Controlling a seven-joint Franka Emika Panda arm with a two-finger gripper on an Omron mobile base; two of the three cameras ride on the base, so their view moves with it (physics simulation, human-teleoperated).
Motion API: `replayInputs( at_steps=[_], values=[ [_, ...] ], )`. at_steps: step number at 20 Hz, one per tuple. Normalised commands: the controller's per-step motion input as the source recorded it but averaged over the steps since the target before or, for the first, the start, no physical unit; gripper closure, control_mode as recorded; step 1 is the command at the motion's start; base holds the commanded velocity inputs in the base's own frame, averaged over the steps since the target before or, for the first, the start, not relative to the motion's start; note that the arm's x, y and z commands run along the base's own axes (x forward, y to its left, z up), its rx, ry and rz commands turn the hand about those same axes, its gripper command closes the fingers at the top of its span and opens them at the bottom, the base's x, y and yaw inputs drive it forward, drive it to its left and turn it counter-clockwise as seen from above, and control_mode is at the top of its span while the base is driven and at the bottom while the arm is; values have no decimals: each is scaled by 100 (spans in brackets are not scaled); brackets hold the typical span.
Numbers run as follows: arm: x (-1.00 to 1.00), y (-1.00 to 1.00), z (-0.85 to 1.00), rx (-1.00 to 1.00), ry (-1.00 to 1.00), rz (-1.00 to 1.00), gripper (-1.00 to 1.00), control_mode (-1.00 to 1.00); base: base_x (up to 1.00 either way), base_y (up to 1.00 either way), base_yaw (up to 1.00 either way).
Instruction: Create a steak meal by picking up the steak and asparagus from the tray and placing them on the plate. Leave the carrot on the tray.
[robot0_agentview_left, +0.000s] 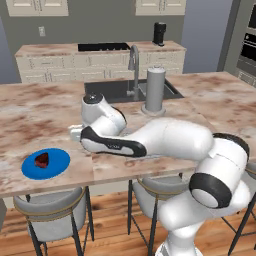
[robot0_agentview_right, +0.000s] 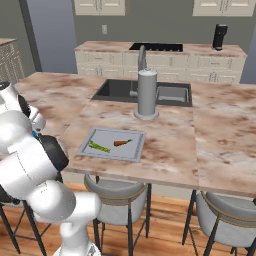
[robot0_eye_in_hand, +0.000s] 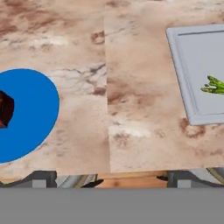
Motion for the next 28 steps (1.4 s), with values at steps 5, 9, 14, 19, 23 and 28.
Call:
replayInputs(
  at_steps=[5, 9, 14, 19, 23, 28],
  values=[
    [0, -100, 1, -12, 10, 6, -100, -100, 0, 0, 0],
    [0, -95, -1, -9, 3, 0, -100, -100, 0, 0, 0],
    [2, -64, -3, -1, -1, -13, -100, -100, 0, 0, 0],
    [0, -15, -10, 8, -17, -56, -100, -100, 0, 0, 0],
    [4, -17, -10, 15, -16, -63, -100, -100, 0, 0, 0],
    [24, -40, -3, 26, -11, -53, -100, -100, 0, 0, 0]
  ],
)
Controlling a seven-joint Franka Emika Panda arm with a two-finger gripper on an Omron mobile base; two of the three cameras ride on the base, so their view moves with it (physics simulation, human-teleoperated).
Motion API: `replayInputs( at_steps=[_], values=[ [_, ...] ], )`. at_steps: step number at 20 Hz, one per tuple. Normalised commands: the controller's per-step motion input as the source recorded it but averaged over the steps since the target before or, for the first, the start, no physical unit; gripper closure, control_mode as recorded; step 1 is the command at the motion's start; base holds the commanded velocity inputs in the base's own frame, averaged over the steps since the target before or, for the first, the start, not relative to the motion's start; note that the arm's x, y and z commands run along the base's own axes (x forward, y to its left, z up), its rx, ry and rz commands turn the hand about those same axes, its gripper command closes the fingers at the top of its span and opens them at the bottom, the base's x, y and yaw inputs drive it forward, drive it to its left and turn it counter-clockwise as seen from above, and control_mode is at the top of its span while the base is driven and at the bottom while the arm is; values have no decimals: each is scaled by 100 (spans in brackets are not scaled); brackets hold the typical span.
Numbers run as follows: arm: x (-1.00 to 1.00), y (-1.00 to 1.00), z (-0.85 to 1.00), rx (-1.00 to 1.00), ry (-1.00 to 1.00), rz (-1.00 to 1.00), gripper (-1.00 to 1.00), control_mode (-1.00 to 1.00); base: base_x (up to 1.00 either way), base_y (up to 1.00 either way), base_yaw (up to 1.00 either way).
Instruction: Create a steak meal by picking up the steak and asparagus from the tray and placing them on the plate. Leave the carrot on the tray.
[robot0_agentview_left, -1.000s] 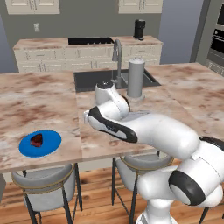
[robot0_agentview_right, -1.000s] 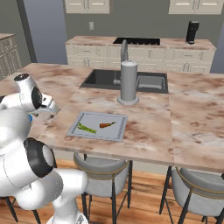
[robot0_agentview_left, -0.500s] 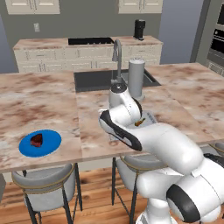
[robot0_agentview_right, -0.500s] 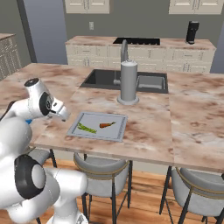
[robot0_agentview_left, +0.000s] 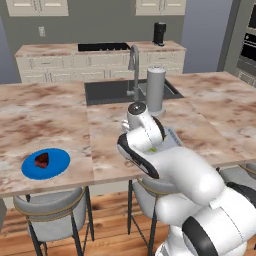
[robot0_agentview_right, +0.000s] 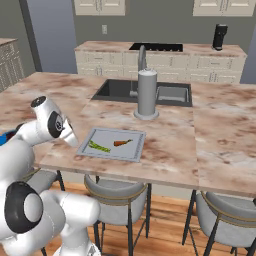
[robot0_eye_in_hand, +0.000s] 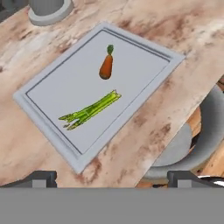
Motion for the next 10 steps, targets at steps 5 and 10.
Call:
replayInputs(
  at_steps=[5, 10],
  values=[
    [42, -34, -2, 29, -4, -31, -100, -100, 0, 0, 0],
    [34, -8, -10, 21, 0, -7, -100, -100, 0, 0, 0]
  ],
)
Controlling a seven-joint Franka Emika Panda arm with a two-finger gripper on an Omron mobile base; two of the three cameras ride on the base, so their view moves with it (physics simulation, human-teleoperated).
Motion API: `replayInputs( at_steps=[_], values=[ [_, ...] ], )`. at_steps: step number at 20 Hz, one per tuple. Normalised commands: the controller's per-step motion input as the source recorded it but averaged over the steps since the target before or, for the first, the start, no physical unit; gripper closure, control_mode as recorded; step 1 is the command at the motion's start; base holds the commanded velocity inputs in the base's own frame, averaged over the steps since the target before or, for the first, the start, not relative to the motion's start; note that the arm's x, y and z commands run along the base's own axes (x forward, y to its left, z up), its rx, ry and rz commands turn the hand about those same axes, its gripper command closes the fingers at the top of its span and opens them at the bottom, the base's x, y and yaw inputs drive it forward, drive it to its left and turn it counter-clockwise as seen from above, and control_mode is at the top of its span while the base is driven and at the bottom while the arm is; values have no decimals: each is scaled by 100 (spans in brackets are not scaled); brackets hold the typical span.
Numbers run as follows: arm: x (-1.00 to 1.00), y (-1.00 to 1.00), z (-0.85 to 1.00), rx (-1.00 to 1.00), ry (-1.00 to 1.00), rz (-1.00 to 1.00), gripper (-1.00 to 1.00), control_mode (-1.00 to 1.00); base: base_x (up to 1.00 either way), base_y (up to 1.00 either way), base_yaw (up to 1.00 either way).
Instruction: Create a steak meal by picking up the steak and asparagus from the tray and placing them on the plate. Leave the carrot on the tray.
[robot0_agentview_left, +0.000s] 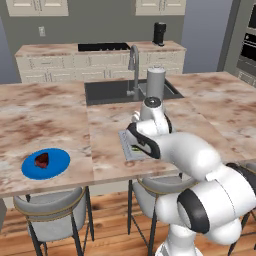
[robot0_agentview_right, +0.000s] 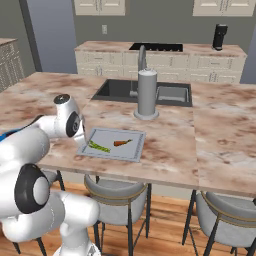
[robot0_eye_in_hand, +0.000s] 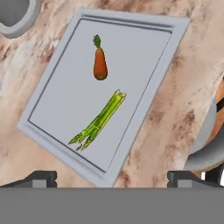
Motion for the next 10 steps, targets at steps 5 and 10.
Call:
replayInputs(
  at_steps=[5, 10],
  values=[
    [14, -5, -19, 18, 0, -3, -100, -100, 0, 0, 0],
    [5, -9, -27, 16, 0, -4, -100, -100, 0, 0, 0]
  ],
)
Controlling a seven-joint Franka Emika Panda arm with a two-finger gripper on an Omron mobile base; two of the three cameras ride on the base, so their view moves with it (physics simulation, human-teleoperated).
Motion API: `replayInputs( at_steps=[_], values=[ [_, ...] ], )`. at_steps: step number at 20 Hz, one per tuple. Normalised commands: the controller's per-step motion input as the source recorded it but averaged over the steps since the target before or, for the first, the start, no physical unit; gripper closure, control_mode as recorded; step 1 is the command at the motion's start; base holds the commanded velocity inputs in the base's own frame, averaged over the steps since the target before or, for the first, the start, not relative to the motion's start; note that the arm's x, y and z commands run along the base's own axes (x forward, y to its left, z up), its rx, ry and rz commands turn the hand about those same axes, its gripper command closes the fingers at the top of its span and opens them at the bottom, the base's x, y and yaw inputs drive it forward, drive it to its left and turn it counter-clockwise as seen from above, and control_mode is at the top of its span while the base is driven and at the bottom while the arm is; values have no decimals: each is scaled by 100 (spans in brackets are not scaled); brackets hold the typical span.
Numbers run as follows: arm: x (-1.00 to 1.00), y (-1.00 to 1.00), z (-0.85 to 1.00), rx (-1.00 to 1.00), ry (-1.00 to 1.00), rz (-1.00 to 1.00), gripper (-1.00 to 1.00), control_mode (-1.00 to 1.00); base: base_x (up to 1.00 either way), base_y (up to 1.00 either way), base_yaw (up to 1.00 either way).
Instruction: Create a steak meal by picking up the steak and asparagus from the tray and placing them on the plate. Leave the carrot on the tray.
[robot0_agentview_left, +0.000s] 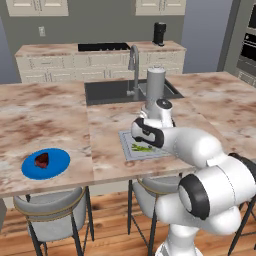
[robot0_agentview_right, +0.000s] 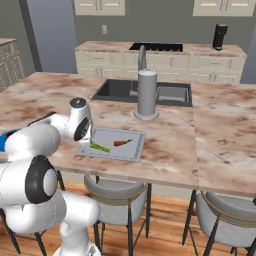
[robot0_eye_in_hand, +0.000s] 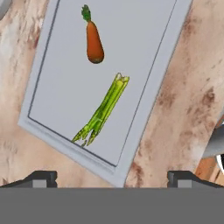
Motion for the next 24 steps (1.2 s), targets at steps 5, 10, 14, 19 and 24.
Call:
replayInputs(
  at_steps=[5, 10, 14, 19, 24],
  values=[
    [1, -7, -25, 7, 7, -5, -100, -100, 0, 0, 0],
    [21, 0, -21, 0, 21, -3, -100, -100, 0, 0, 0],
    [29, -12, -15, 0, 16, -1, -100, -100, 0, 0, 0],
    [33, -16, -15, 0, 11, 0, -100, -100, 0, 0, 0],
    [22, -9, -29, 0, 5, 0, -100, -100, 0, 0, 0]
  ],
)
